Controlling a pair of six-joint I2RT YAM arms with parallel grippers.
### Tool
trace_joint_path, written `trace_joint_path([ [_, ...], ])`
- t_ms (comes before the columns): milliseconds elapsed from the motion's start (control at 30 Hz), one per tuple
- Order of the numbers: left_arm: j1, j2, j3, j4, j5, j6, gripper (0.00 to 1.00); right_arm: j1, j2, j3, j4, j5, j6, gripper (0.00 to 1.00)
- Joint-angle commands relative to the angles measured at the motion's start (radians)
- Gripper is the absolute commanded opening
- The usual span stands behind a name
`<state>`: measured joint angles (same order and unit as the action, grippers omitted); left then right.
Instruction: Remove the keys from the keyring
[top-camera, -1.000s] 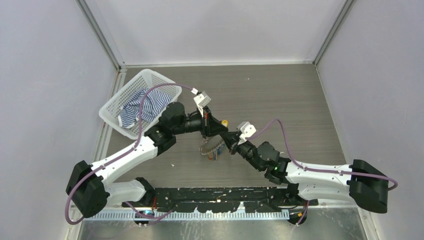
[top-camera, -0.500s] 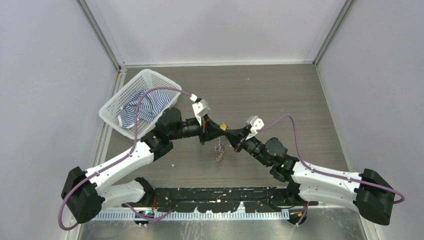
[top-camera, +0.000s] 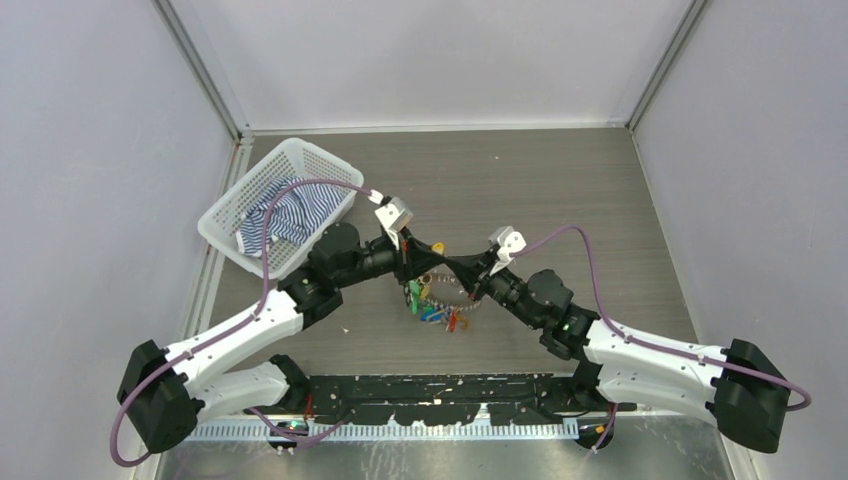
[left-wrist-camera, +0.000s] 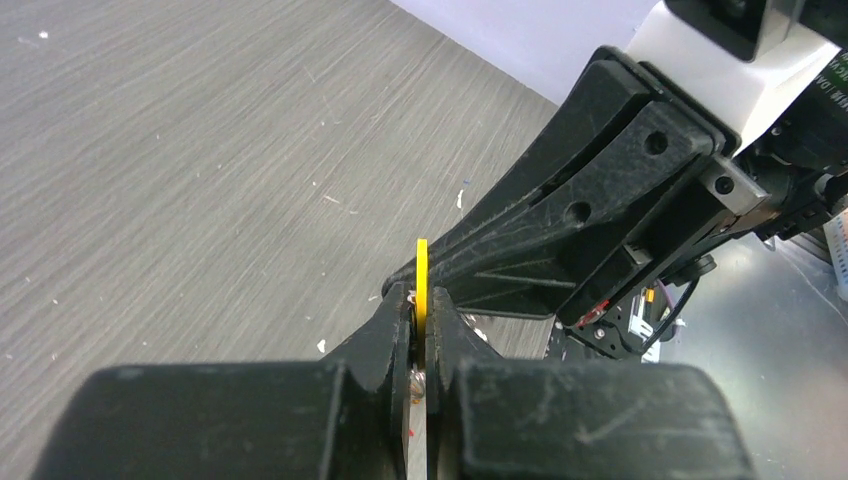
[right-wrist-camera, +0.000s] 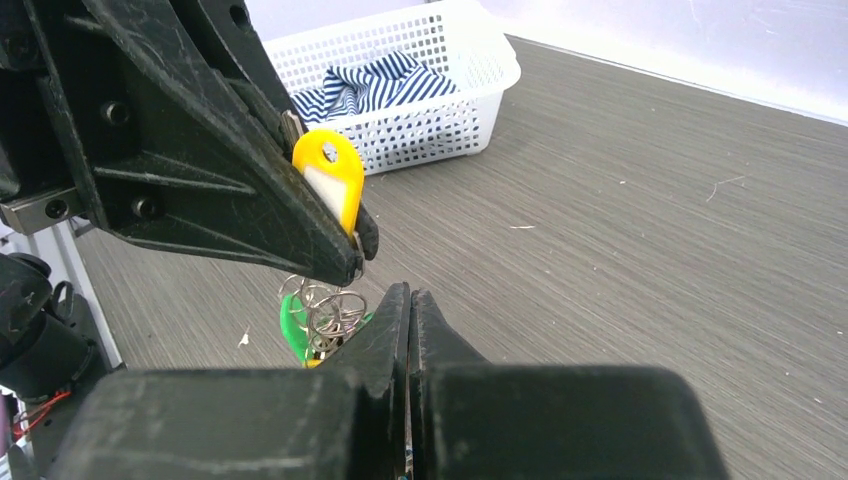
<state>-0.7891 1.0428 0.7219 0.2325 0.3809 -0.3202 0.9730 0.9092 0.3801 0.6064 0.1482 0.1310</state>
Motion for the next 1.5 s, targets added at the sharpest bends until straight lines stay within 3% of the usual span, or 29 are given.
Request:
trace_joint_path([
  [0, -0.004, -0.045, -0.020, 0.124, -0.040, -0.035, 0.01, -0.002, -0.025, 0.041, -0.028, 0.054, 0.015, 0.01],
  [233, -0.003, -0.070, -0.078, 0.185, 0.012, -0.028, 0.00, -0.042, -0.211, 0.052, -0.290, -0.001, 0.029, 0.39],
  [367, -0.001, -0.058, -0.074, 0.171, 0.025, -0.040, 0.00, -0.076, -0.269, 0.084, -0.407, -0.126, 0.035, 0.51],
  [500, 0.001, -0.029, -0.060, 0.166, -0.035, -0.127, 0.00, -0.074, -0.212, 0.118, -0.442, -0.234, 0.101, 0.39],
  [700, -0.011, -0.019, -0.018, 0.094, -0.184, -0.205, 0.00, -0.071, -0.186, 0.077, -0.299, -0.227, 0.178, 0.41],
  [867, -0.019, -0.018, 0.017, 0.040, -0.240, -0.217, 0.00, -0.031, -0.145, 0.057, -0.238, -0.158, 0.168, 0.41],
  [1233, -0.040, -0.025, 0.041, -0.011, -0.314, -0.238, 0.00, 0.127, 0.011, -0.024, 0.072, 0.185, 0.072, 0.44],
  [1467, -0.101, -0.026, 0.051, -0.031, -0.452, -0.250, 0.00, 0.143, 0.094, -0.033, 0.197, 0.207, 0.052, 0.42],
])
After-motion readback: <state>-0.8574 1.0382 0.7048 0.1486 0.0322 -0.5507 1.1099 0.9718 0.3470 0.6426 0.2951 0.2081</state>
